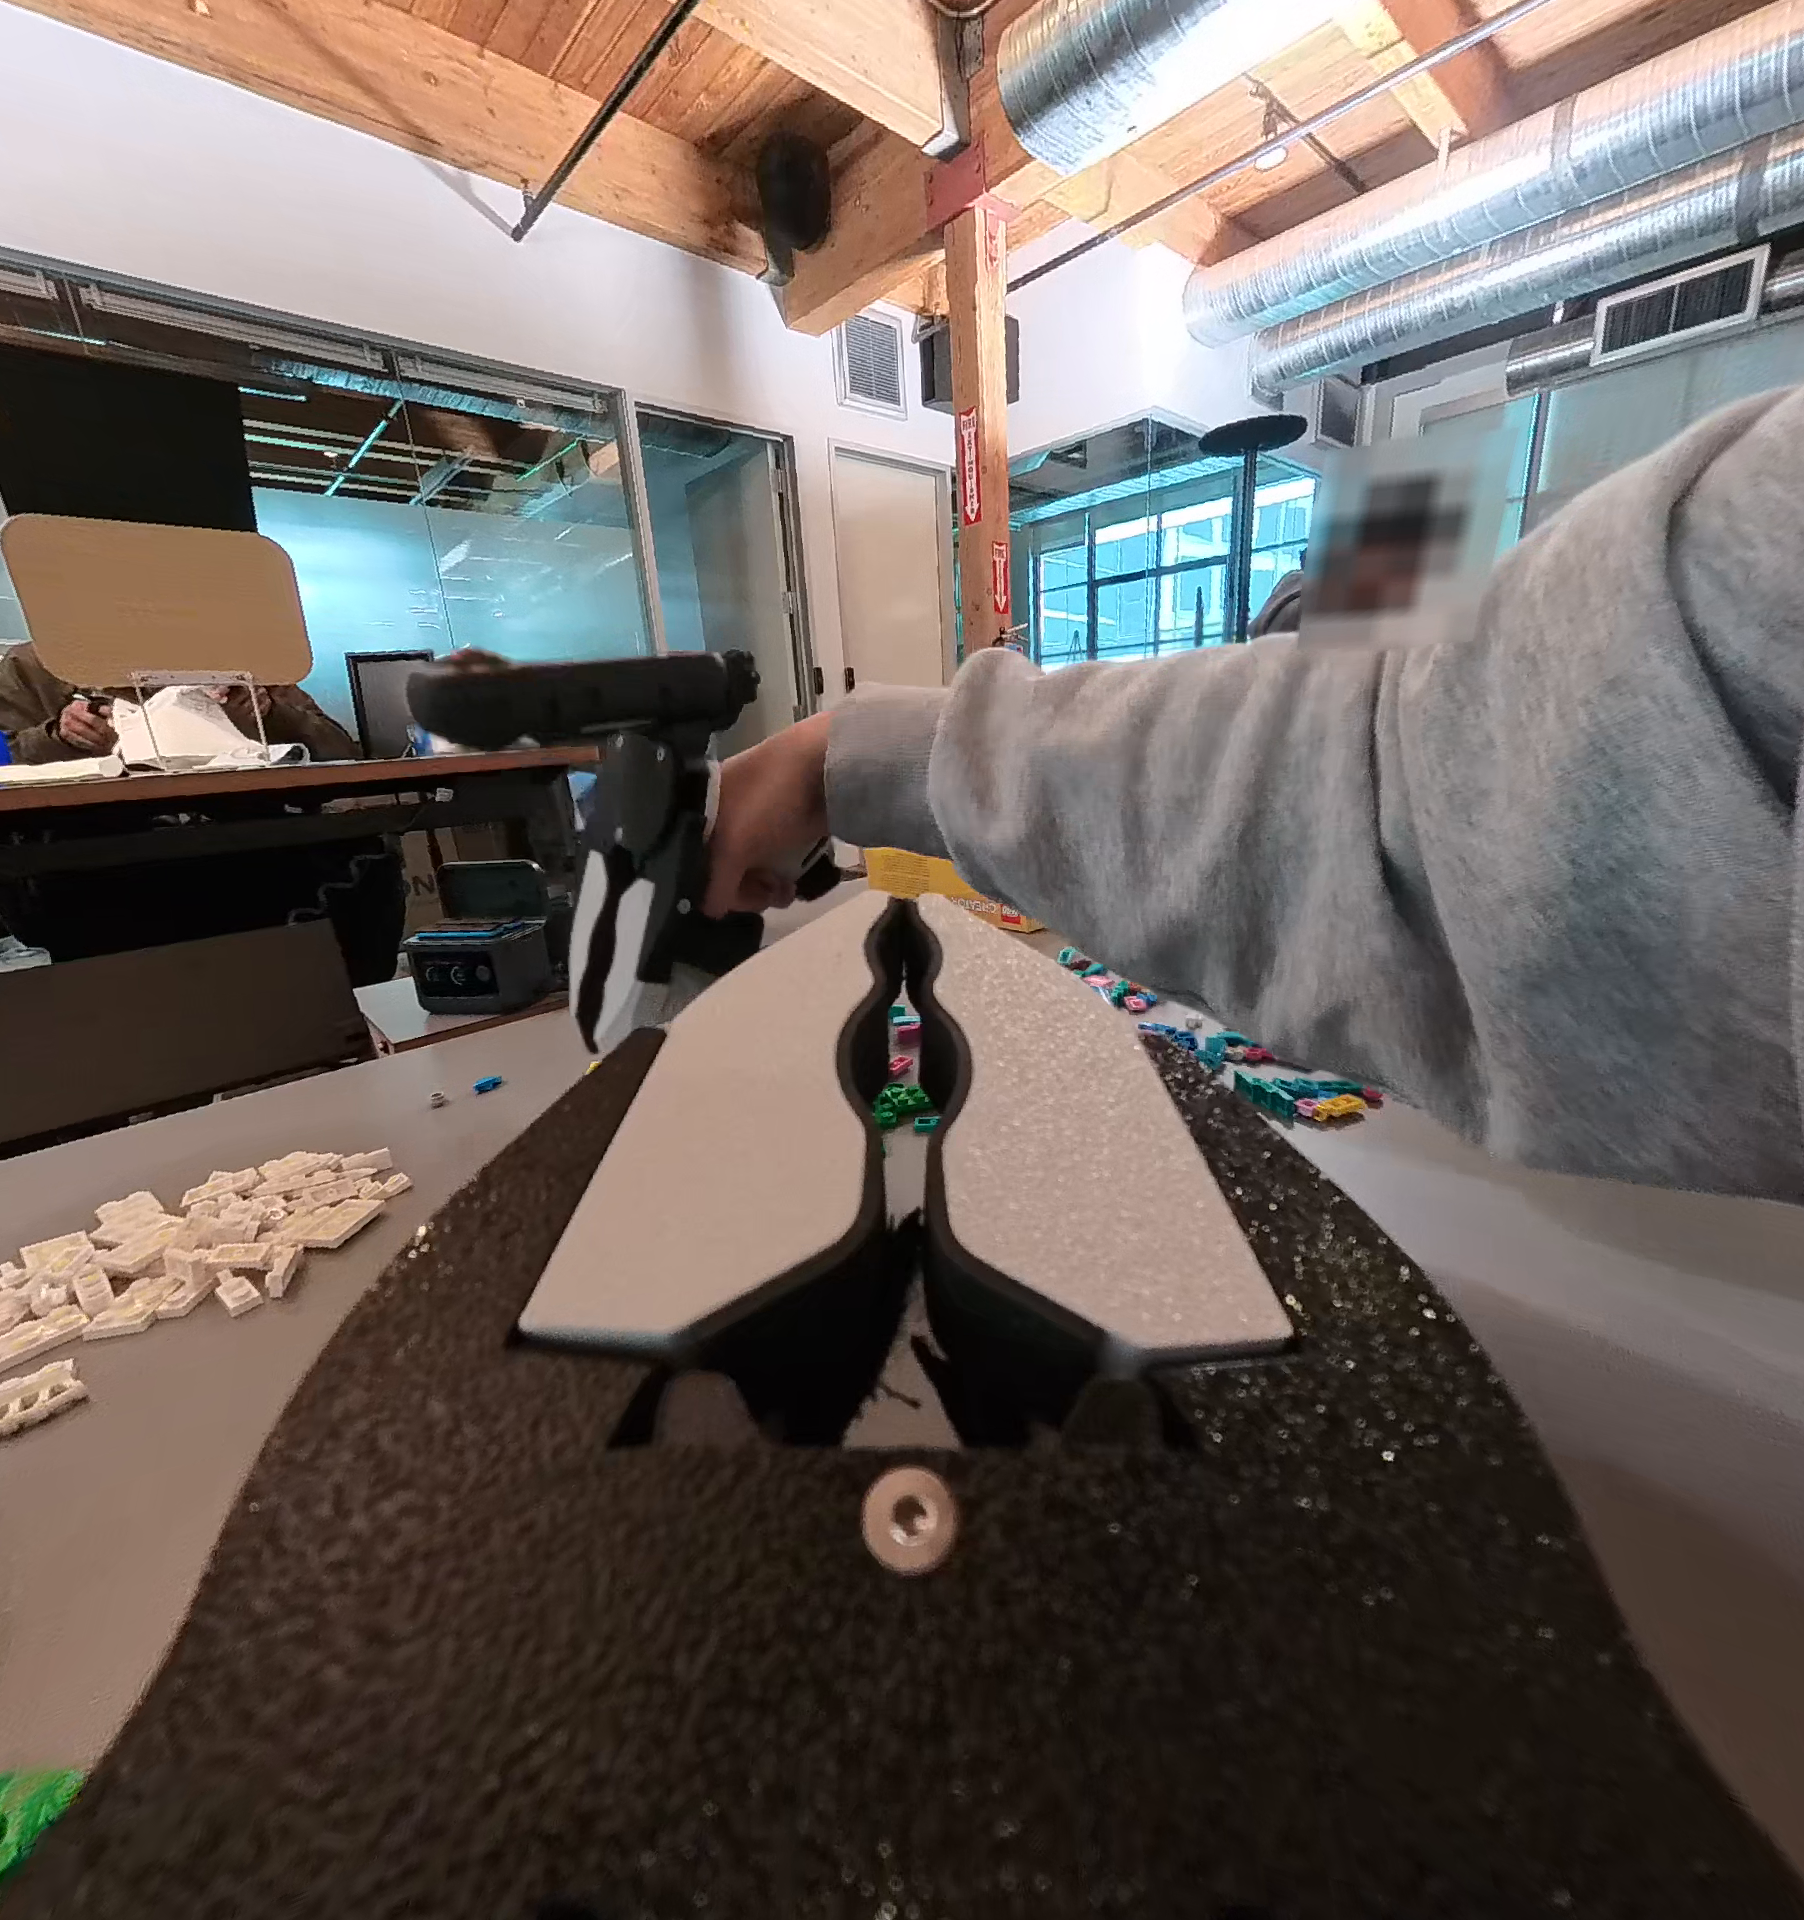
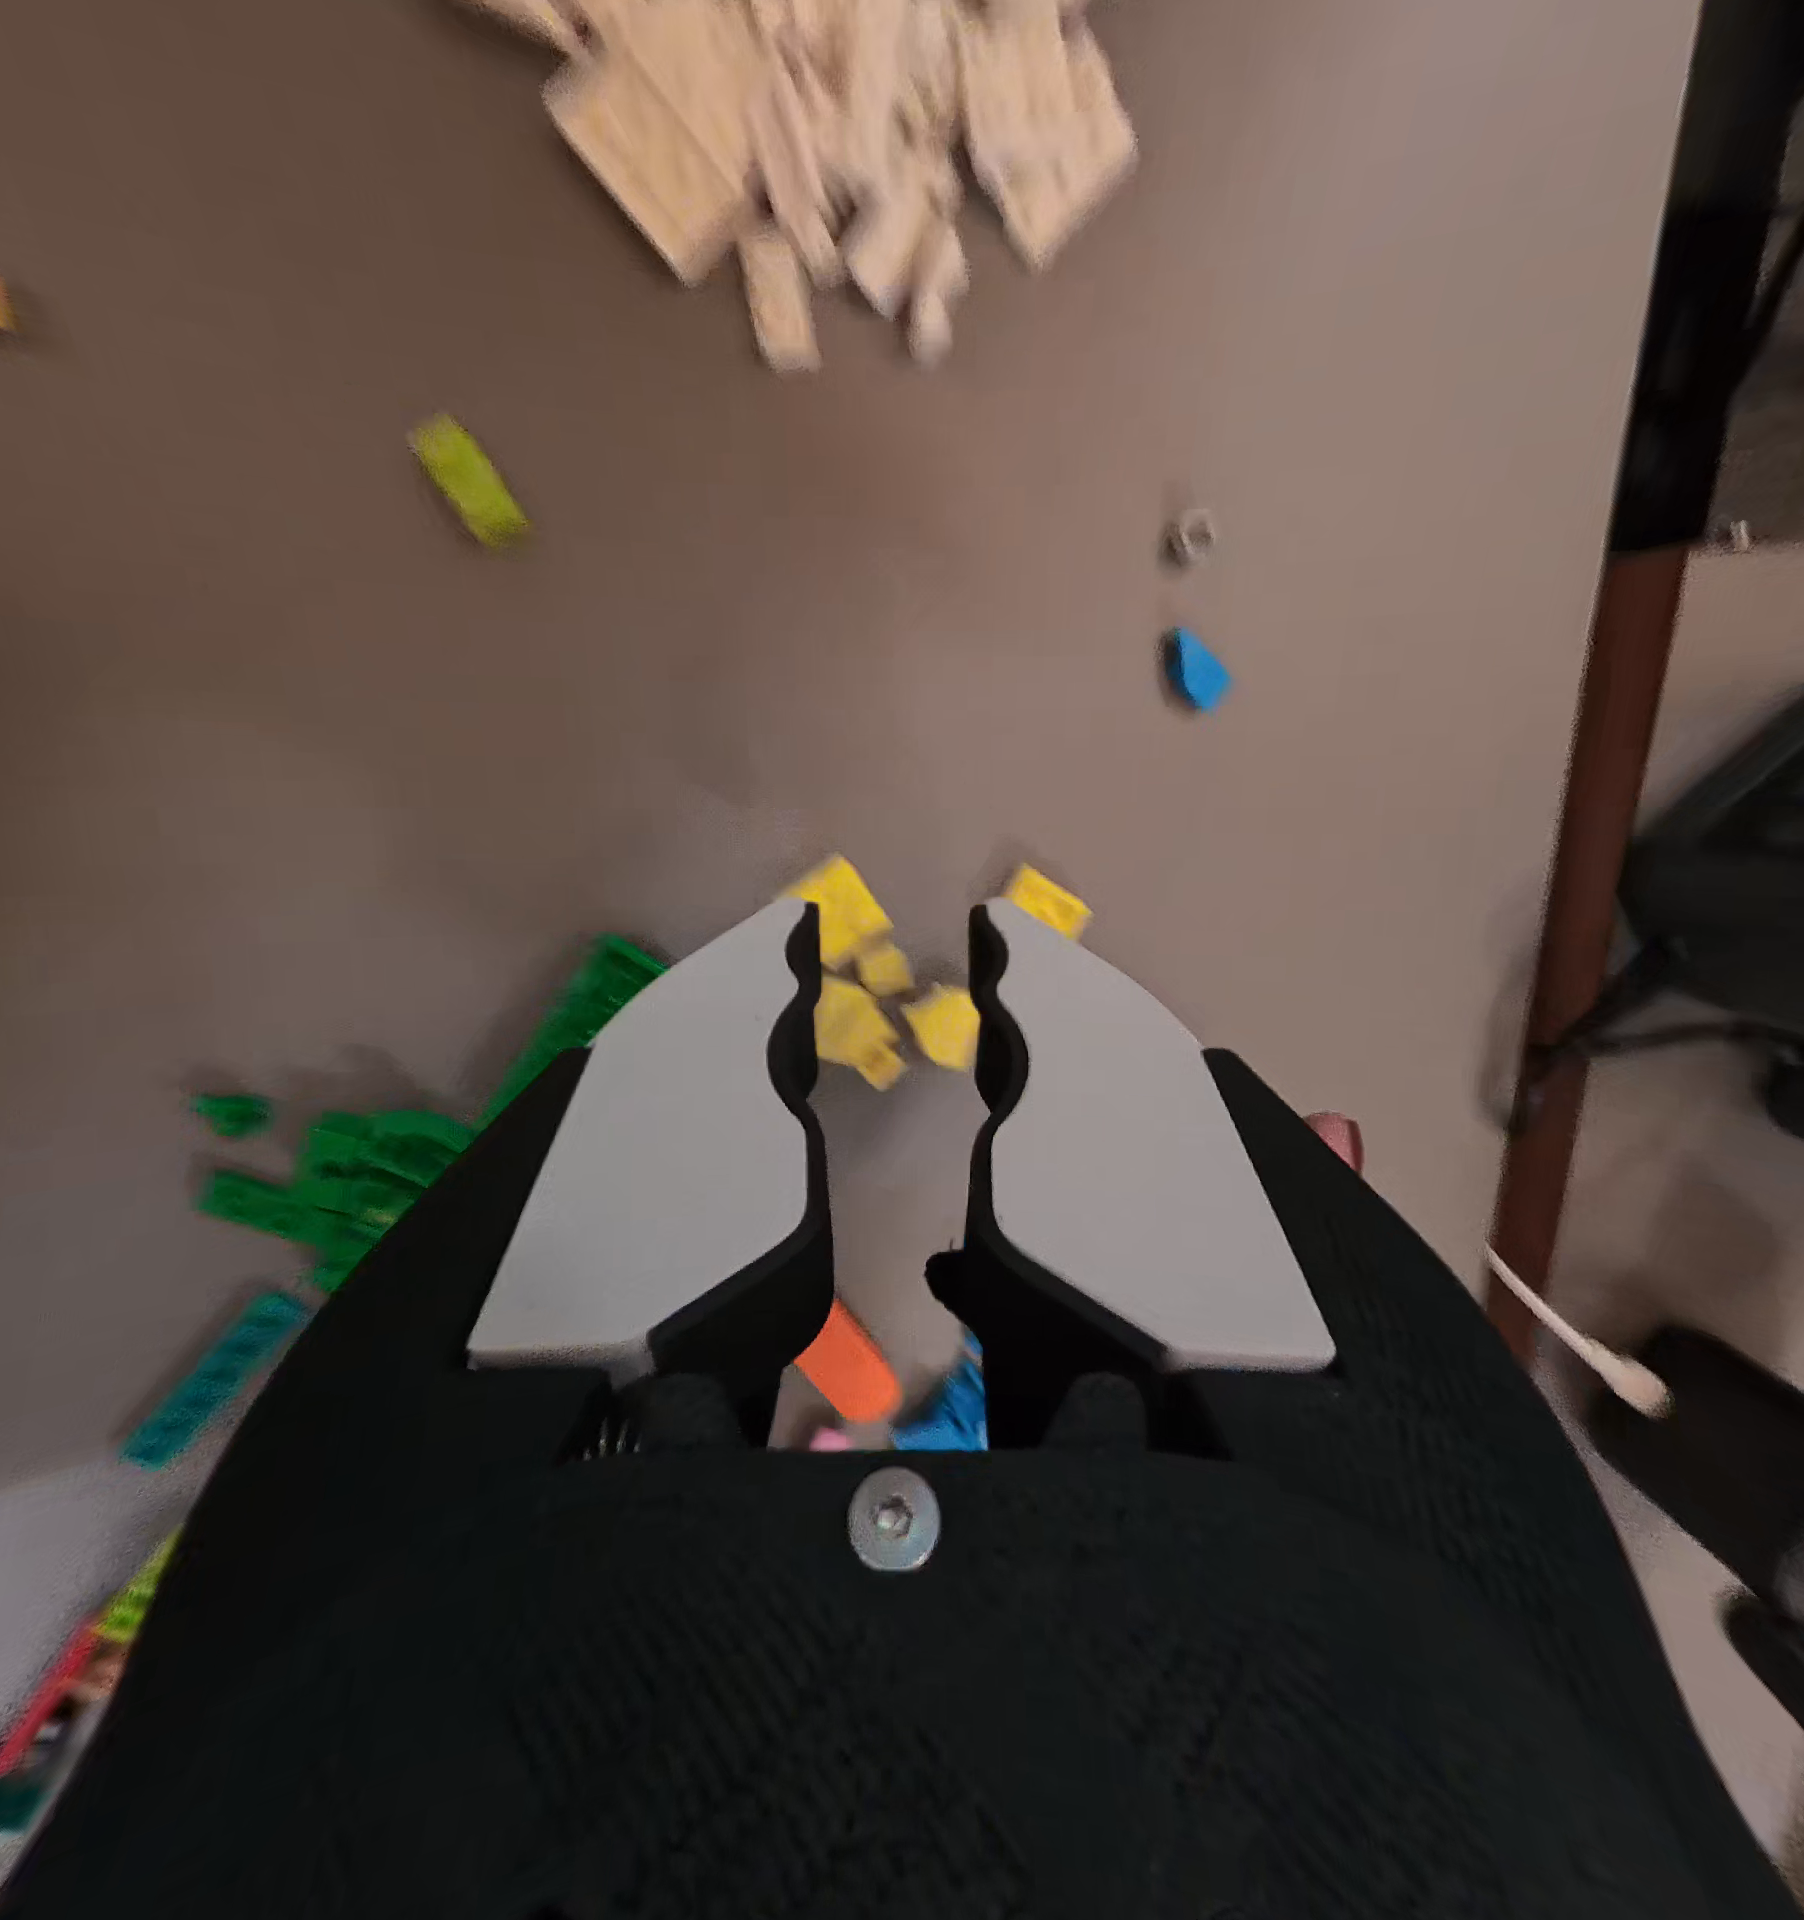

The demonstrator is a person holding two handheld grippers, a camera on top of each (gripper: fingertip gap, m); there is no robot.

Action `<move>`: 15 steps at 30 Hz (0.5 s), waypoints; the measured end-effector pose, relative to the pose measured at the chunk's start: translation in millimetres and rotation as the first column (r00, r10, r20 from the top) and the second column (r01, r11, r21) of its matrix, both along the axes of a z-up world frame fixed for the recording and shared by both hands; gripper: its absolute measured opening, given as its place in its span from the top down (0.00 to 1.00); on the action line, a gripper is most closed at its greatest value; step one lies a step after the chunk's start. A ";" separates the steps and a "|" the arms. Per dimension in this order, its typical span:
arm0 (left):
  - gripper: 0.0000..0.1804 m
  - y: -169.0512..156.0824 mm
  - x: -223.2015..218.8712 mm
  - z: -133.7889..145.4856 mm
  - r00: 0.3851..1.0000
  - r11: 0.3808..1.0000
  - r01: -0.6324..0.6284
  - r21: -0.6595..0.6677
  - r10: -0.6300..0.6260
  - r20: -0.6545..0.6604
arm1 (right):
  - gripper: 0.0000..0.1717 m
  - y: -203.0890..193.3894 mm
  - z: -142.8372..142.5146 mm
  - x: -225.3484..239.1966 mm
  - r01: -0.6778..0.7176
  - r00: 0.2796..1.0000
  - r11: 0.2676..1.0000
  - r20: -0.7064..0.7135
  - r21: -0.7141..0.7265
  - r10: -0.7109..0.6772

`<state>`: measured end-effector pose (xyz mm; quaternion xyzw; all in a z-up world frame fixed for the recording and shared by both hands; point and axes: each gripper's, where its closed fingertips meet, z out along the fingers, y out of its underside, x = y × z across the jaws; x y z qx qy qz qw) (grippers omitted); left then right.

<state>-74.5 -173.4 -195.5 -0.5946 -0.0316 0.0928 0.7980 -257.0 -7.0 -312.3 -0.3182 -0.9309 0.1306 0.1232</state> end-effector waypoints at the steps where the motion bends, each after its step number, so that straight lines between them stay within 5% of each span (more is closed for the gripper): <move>1: 1.00 0.0 0.2 0.3 1.000 1.000 0.001 0.002 -0.001 0.001 | 0.88 -22.0 4.9 6.2 -0.035 0.999 0.995 0.015 -0.096 0.037; 4: 1.00 0.4 0.2 0.1 1.000 1.000 0.006 0.002 -0.006 0.008 | 0.88 -97.0 12.9 35.2 -0.195 0.974 0.924 0.048 -0.329 0.223; 7: 1.00 -0.4 -0.7 0.0 1.000 1.000 0.004 0.003 -0.004 0.014 | 0.84 -132.4 -4.4 55.7 -0.319 0.932 0.904 0.076 -0.285 0.353; 15: 1.00 -0.4 -0.3 -0.1 1.000 1.000 0.005 0.001 -0.005 0.013 | 0.85 -152.8 -18.3 43.6 -0.290 0.944 0.917 0.073 -0.273 0.320</move>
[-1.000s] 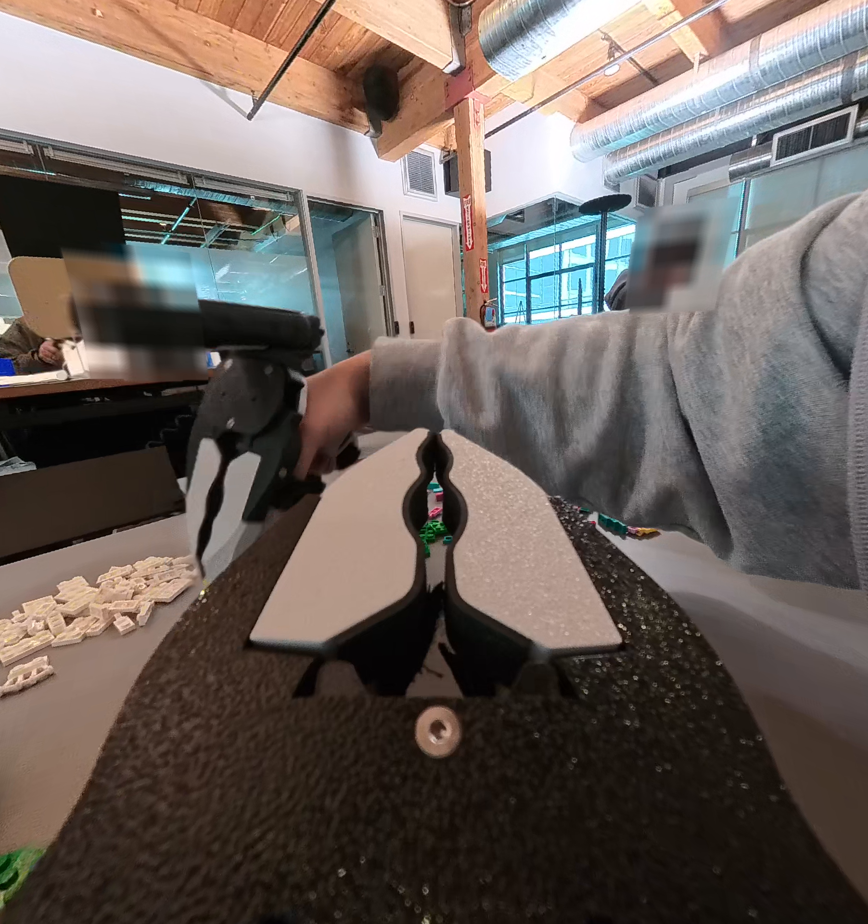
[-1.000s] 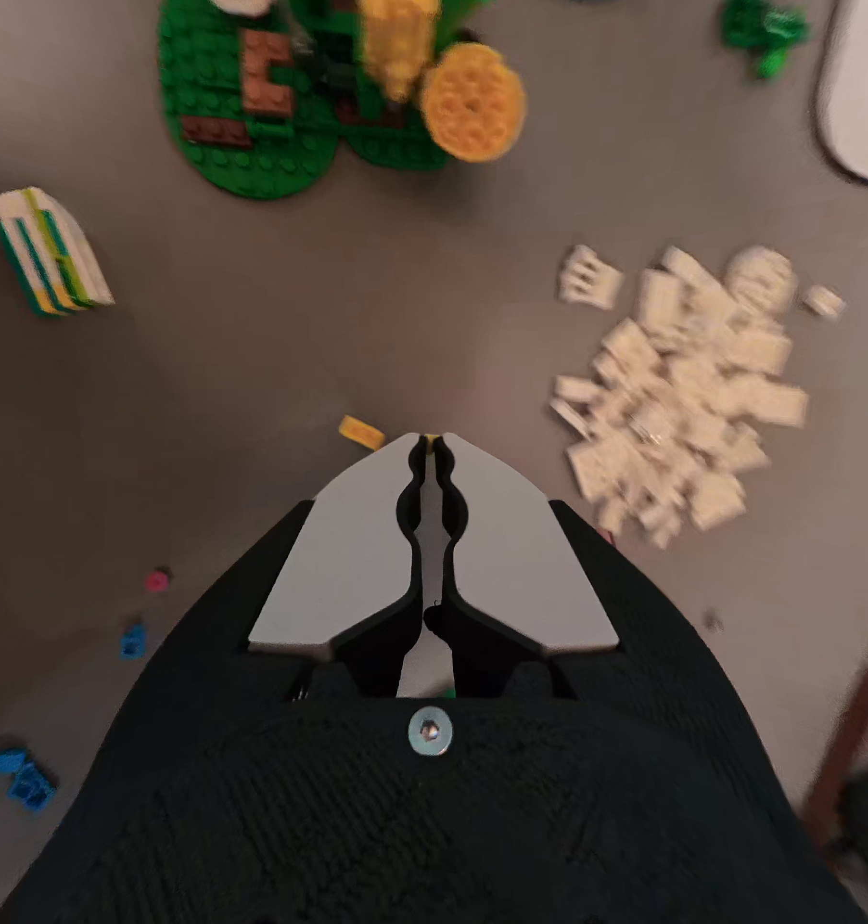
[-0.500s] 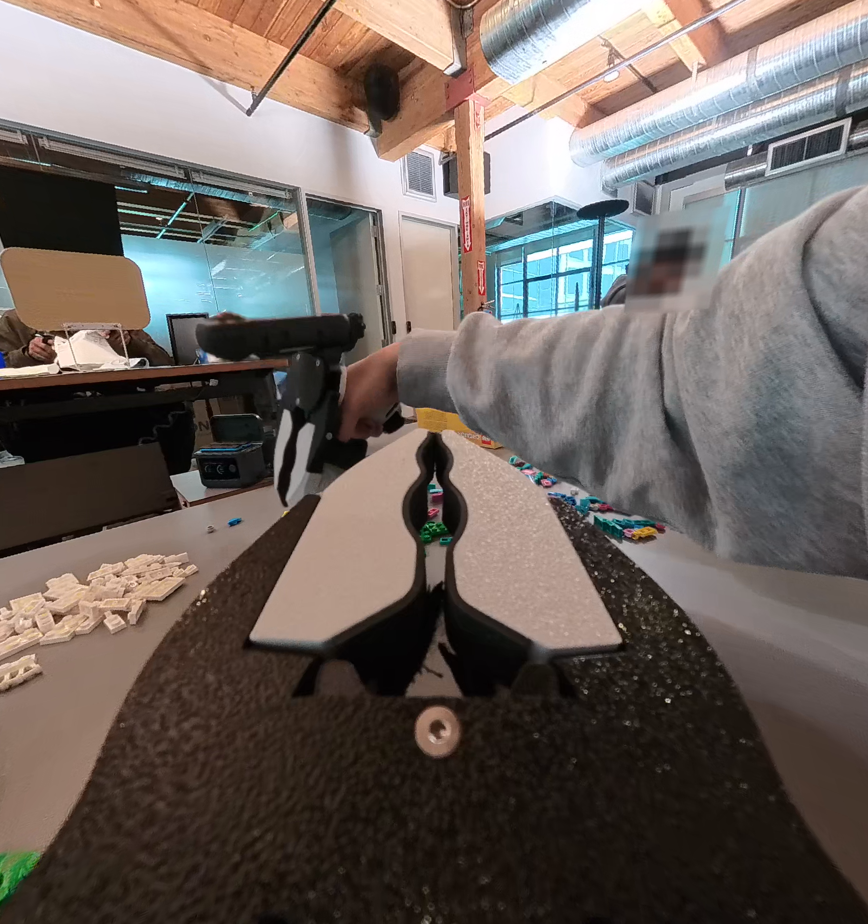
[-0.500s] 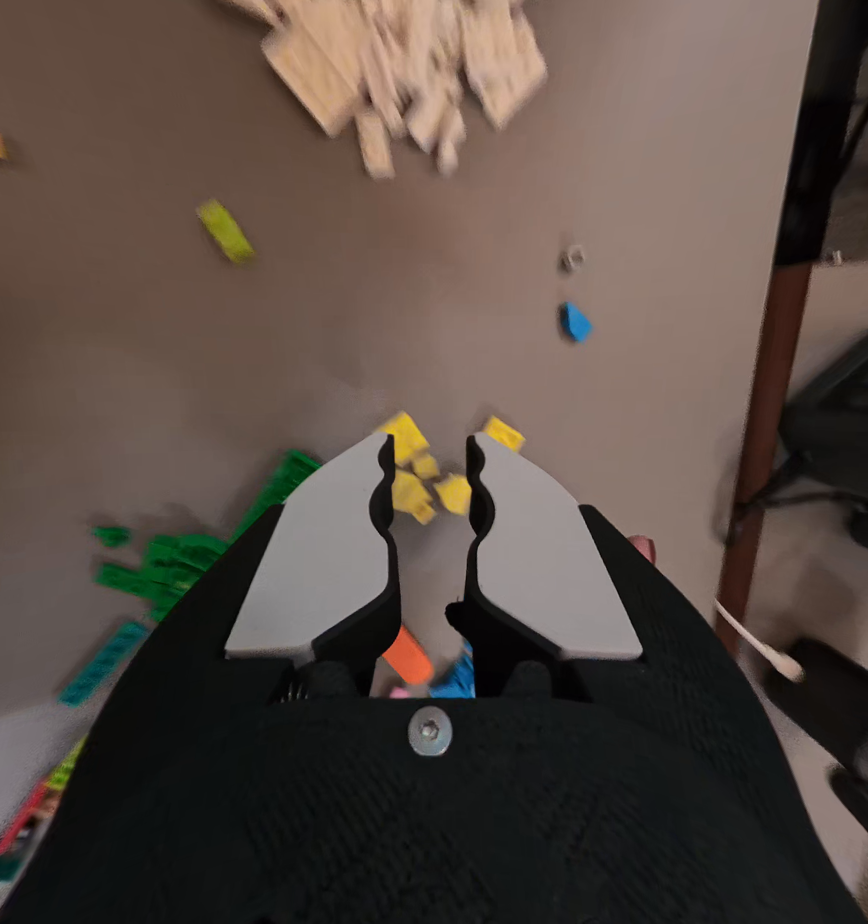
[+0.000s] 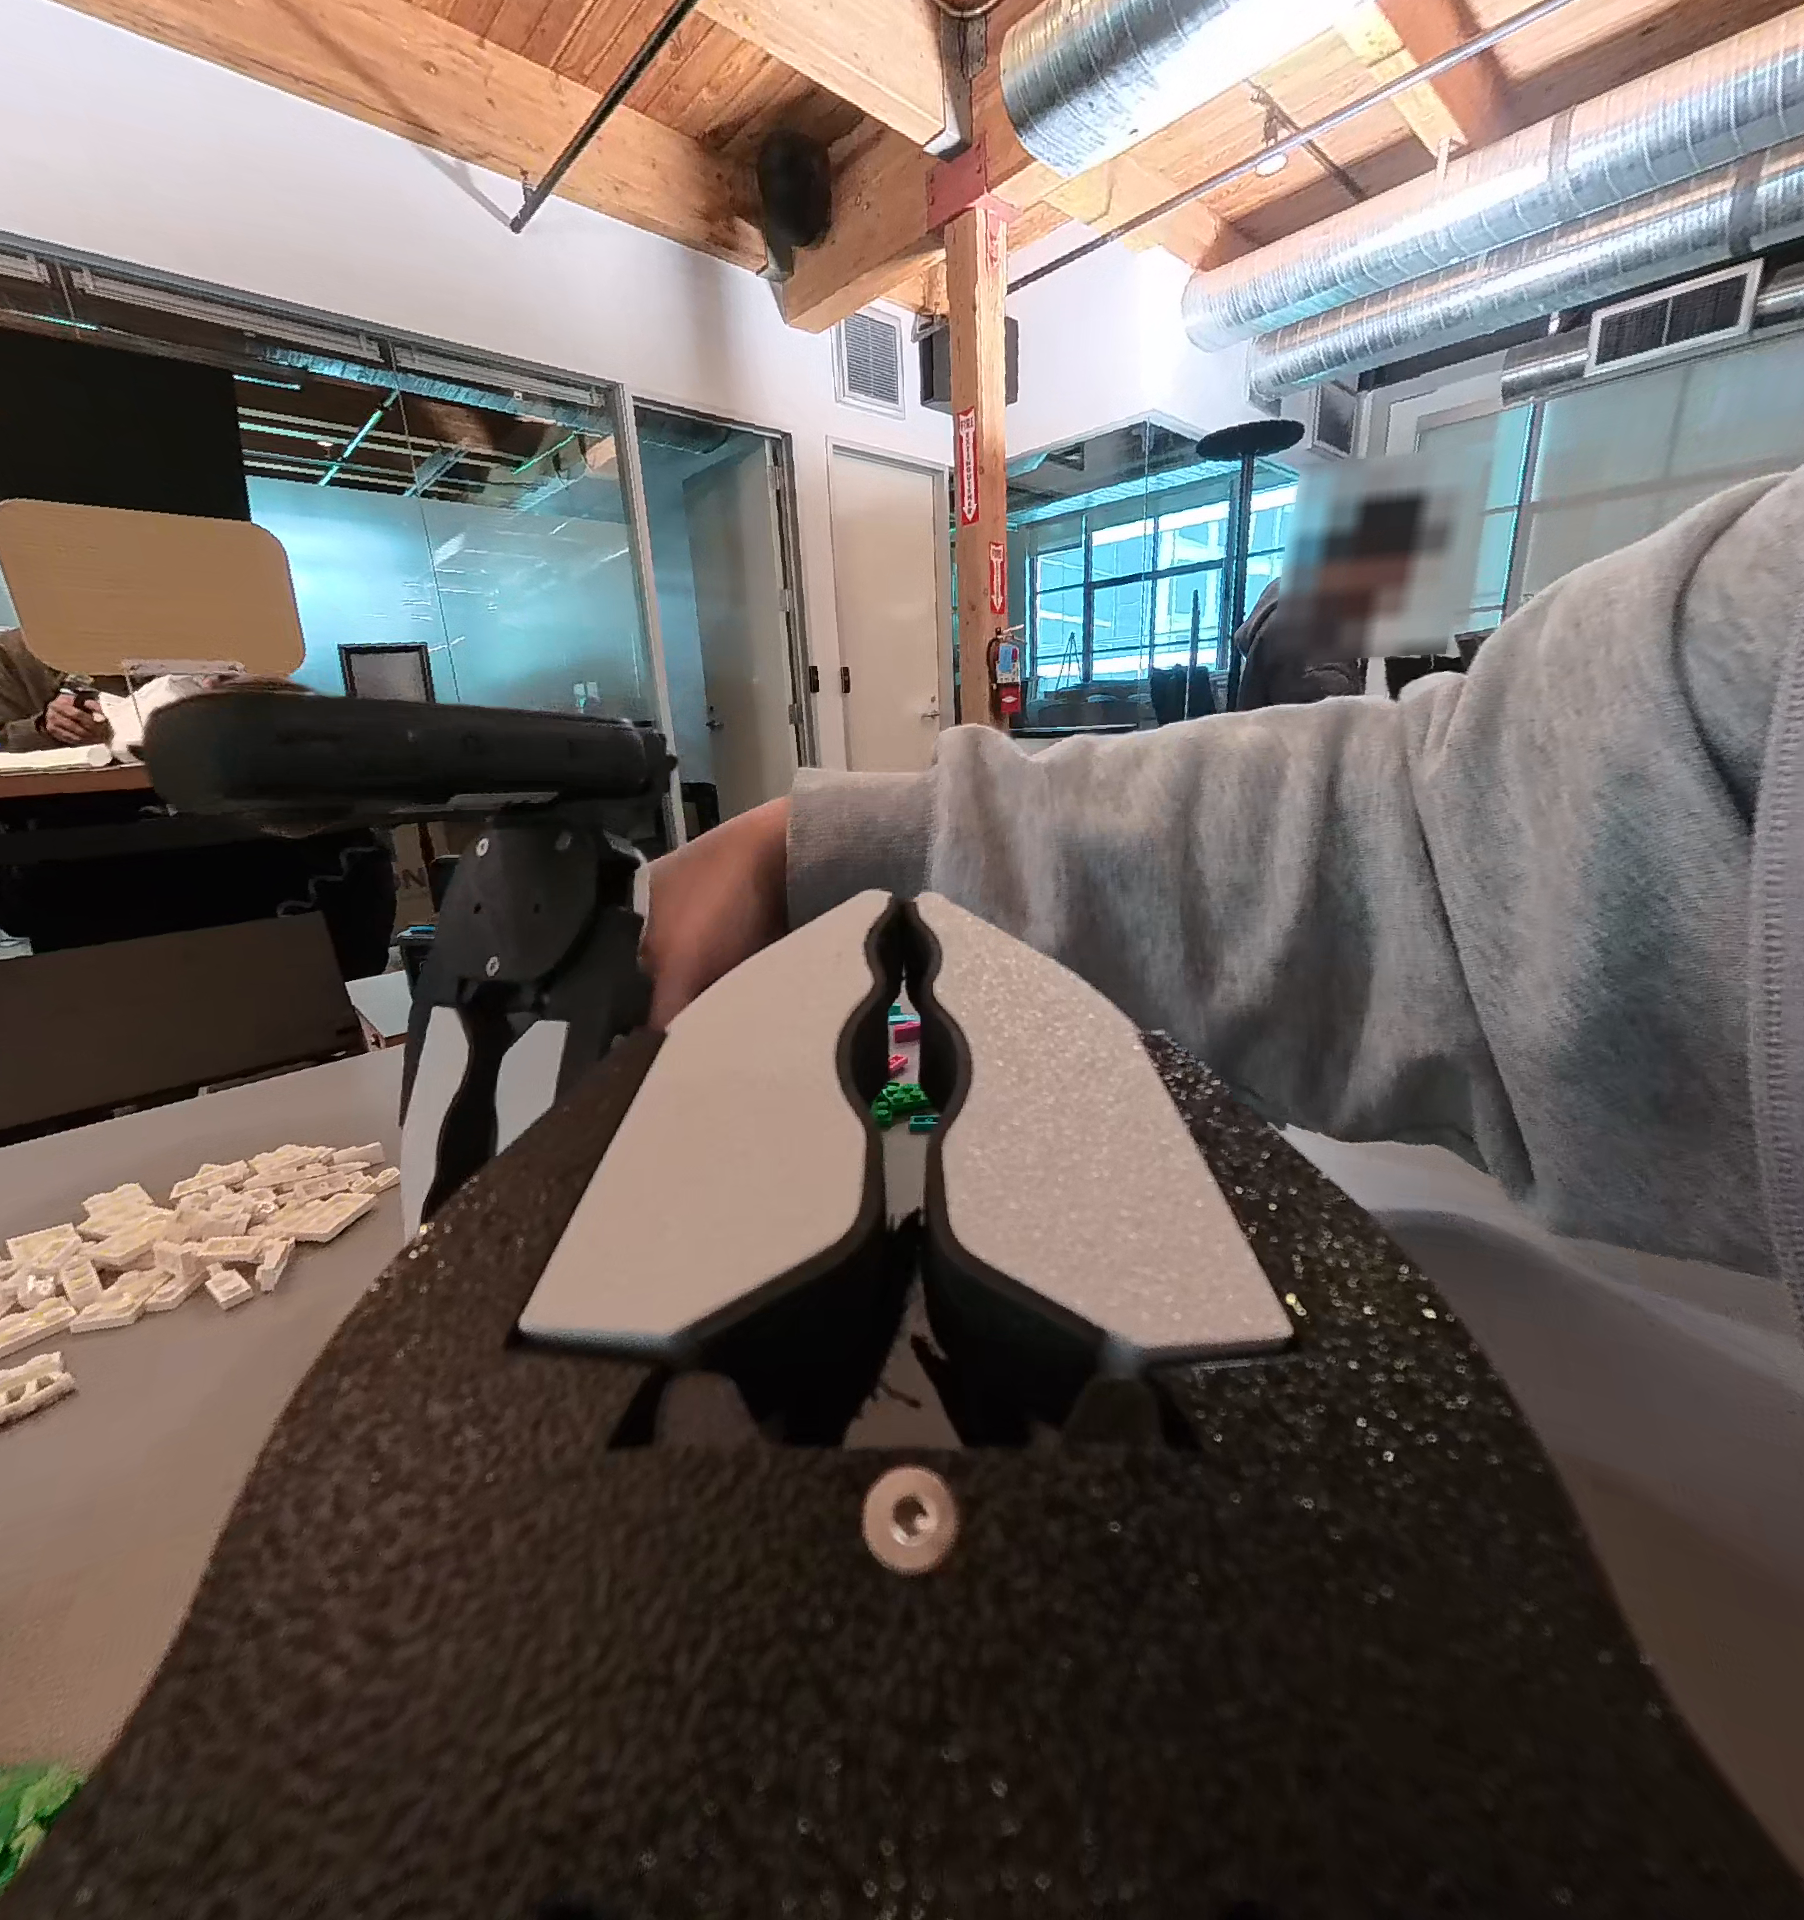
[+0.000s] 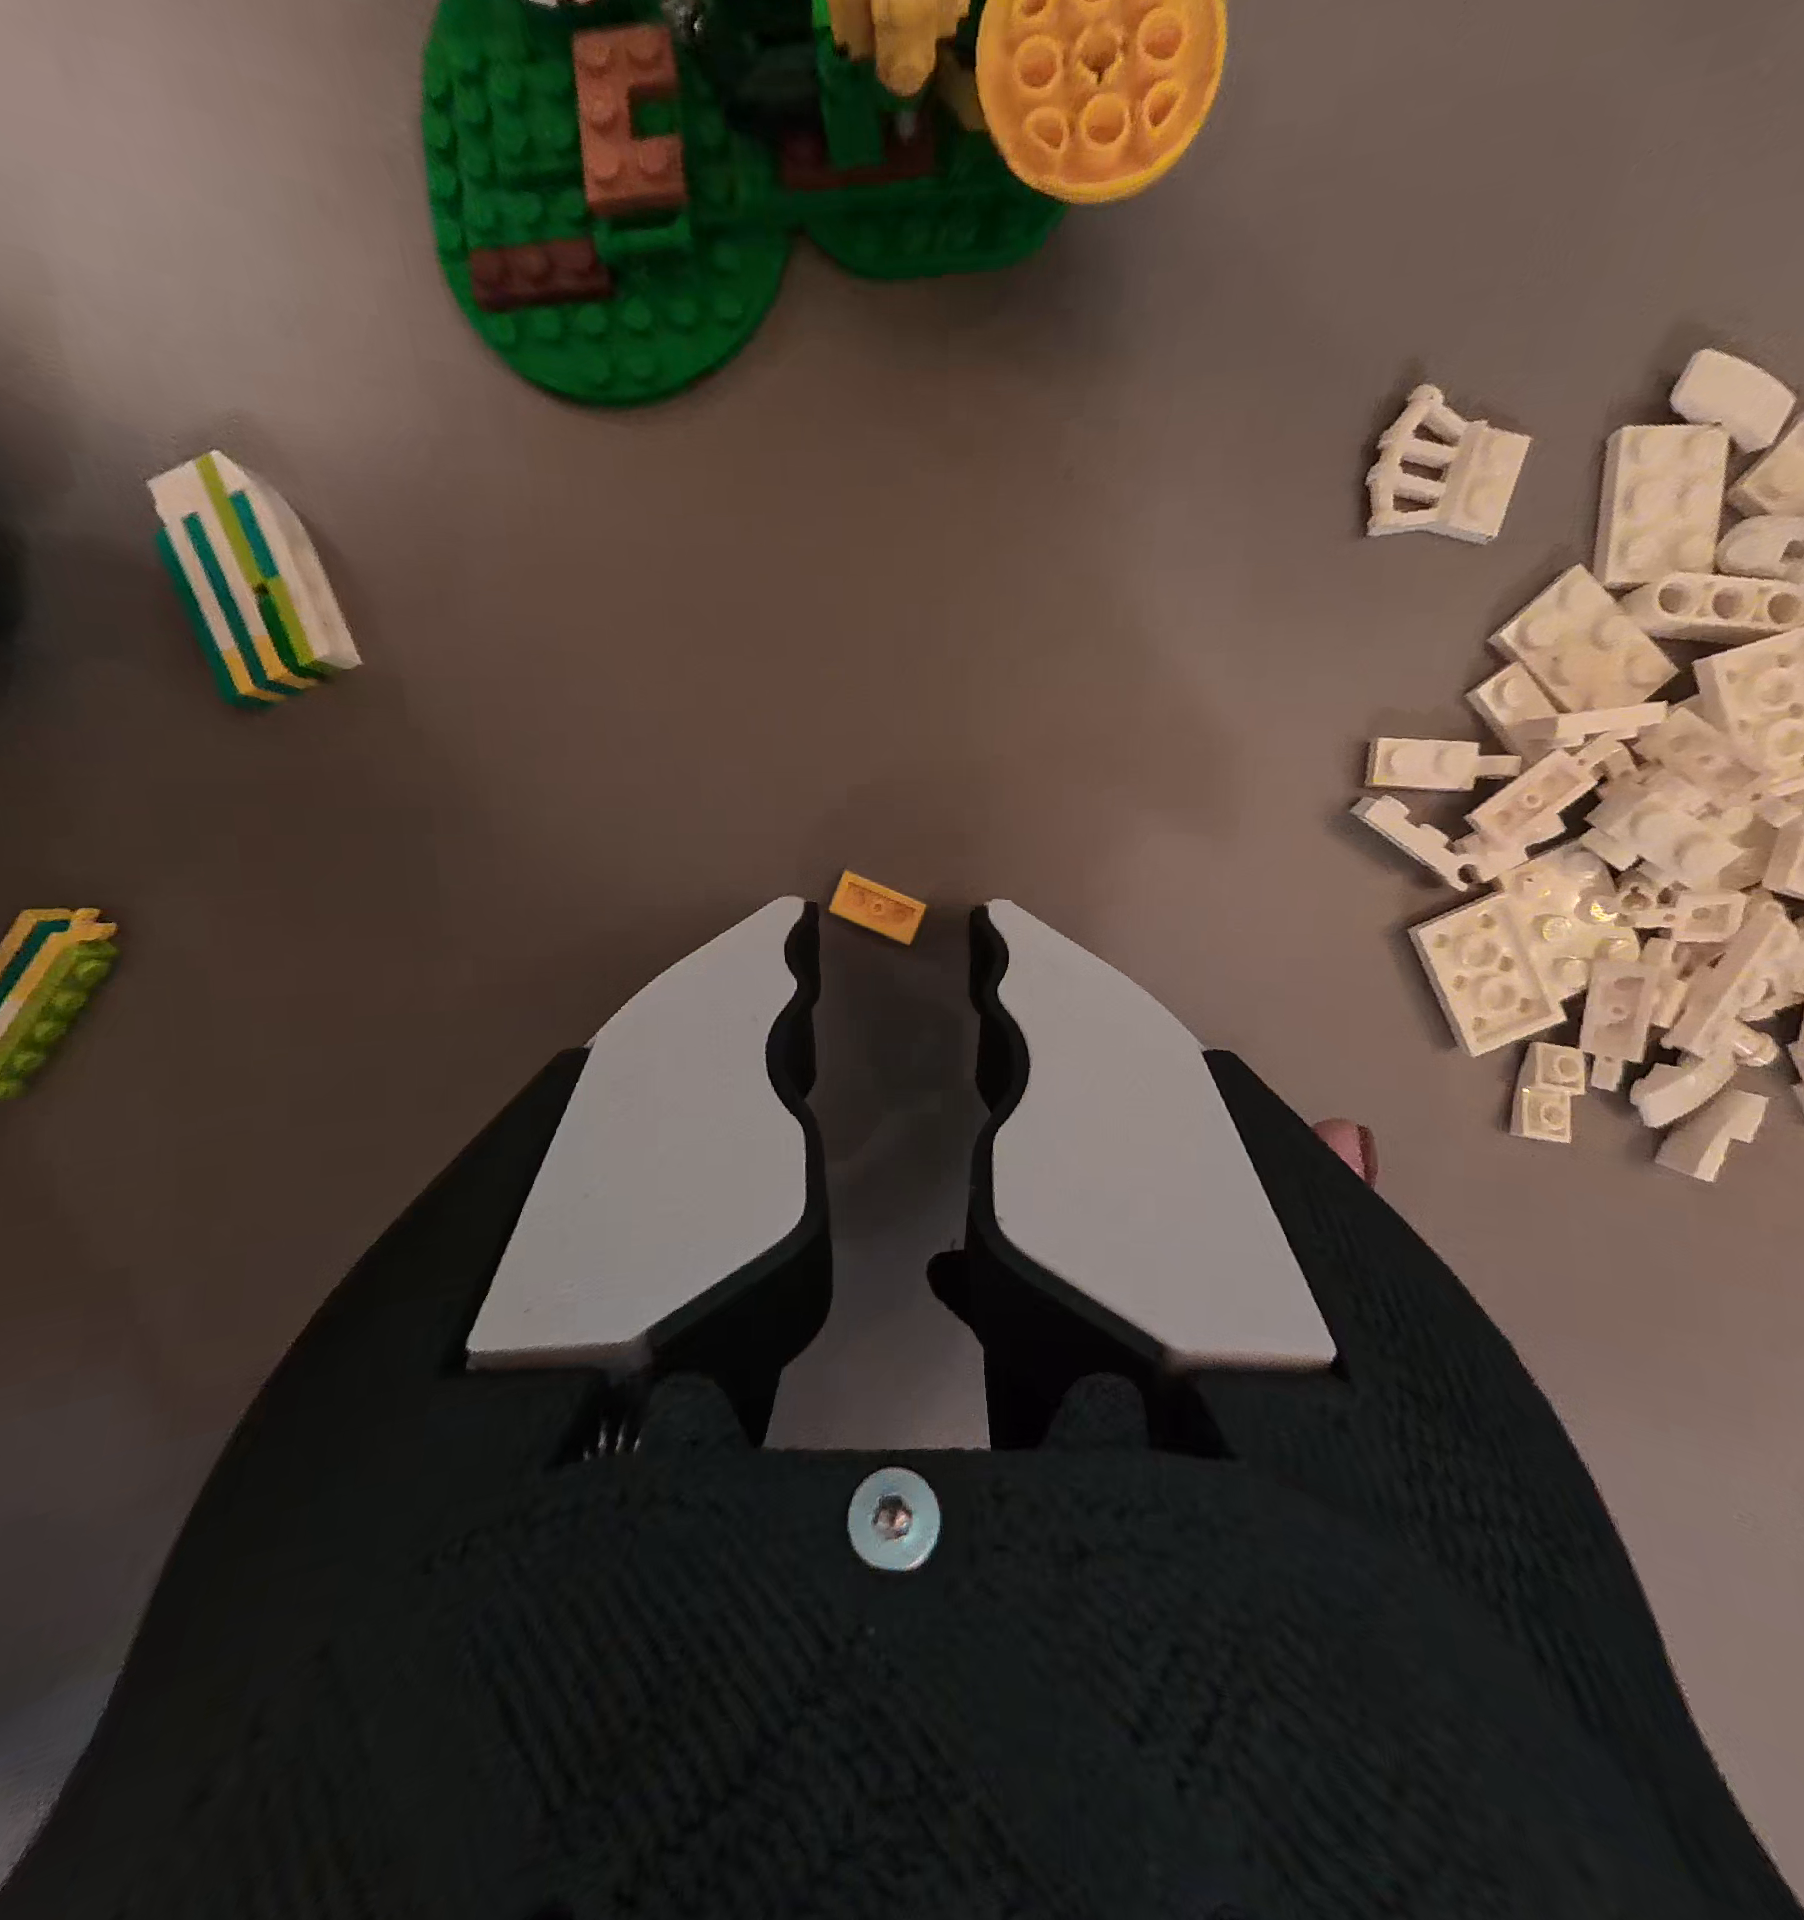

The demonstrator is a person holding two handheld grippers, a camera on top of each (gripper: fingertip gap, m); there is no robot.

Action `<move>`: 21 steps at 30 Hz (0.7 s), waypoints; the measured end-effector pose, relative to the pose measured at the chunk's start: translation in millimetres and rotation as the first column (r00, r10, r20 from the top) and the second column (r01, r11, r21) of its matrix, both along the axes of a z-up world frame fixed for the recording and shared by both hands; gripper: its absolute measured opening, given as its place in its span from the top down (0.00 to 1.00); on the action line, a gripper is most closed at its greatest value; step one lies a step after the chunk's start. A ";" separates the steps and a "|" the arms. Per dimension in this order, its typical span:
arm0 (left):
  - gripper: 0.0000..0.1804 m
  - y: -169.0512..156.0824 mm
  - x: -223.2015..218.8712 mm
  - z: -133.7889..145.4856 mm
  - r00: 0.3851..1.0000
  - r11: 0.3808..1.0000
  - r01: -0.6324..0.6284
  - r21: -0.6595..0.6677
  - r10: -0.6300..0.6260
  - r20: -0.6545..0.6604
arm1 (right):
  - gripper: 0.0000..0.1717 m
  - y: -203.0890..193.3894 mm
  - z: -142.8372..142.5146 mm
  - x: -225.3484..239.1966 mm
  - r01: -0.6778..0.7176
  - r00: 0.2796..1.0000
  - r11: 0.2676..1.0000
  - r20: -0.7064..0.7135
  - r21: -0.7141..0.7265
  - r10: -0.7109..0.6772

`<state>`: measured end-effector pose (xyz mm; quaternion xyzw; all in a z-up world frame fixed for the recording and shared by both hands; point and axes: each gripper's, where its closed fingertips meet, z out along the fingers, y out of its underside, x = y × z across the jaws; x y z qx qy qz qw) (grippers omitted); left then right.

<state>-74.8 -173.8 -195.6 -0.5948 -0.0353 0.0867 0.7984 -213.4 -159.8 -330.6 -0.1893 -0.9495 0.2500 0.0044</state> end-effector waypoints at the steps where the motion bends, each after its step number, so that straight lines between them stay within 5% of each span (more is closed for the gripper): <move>1: 1.00 -0.1 -0.2 0.1 1.000 1.000 0.000 0.001 0.000 0.001 | 0.86 -1.6 -0.1 0.3 -0.004 1.000 1.000 0.005 -0.007 0.004; 6: 1.00 -0.8 -1.1 0.2 1.000 1.000 -0.002 0.002 0.002 0.004 | 0.91 8.9 6.2 -4.9 -0.048 0.996 0.998 -0.076 0.043 0.051; 10: 1.00 -0.2 -0.4 0.2 1.000 1.000 -0.001 0.000 0.001 -0.001 | 0.91 69.9 34.5 -47.1 0.215 0.961 0.975 -0.192 0.059 -0.201; 13: 1.00 0.1 0.2 0.6 1.000 1.000 0.001 0.002 -0.001 -0.004 | 0.91 113.1 26.6 -57.6 0.340 0.936 0.929 -0.151 0.146 -0.319; 17: 1.00 -0.5 -0.2 0.6 1.000 1.000 -0.003 0.002 0.003 -0.008 | 0.91 127.3 9.1 -54.2 0.328 0.944 0.915 -0.099 0.236 -0.313; 21: 1.00 -3.2 -2.4 1.9 0.999 0.999 -0.032 0.007 0.032 -0.025 | 0.90 122.2 2.5 -59.3 0.375 0.927 0.912 -0.071 0.164 -0.368</move>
